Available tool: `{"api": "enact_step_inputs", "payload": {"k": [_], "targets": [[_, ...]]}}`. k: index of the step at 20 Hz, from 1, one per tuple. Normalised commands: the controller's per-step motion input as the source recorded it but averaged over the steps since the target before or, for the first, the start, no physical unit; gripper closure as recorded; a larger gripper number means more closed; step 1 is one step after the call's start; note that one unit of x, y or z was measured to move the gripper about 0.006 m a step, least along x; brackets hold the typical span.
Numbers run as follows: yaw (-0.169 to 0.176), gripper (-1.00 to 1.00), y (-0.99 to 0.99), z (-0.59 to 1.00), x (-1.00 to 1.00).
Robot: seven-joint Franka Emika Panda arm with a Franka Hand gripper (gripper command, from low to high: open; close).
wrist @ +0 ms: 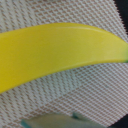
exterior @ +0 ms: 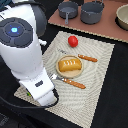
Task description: Interact with the objects in diverse but meaningful ways.
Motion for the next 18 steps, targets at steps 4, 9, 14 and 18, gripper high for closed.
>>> {"api": "enact_step_inputs", "payload": {"k": [4,9,14,18], "targets": [[0.047,1.00,0.00,-0.15,0.00],[0.047,1.00,0.00,-0.12,0.00],[0.004,1.00,-0.01,0.78,-0.01],[-0.027,1.00,0.00,1.00,0.14]]}}
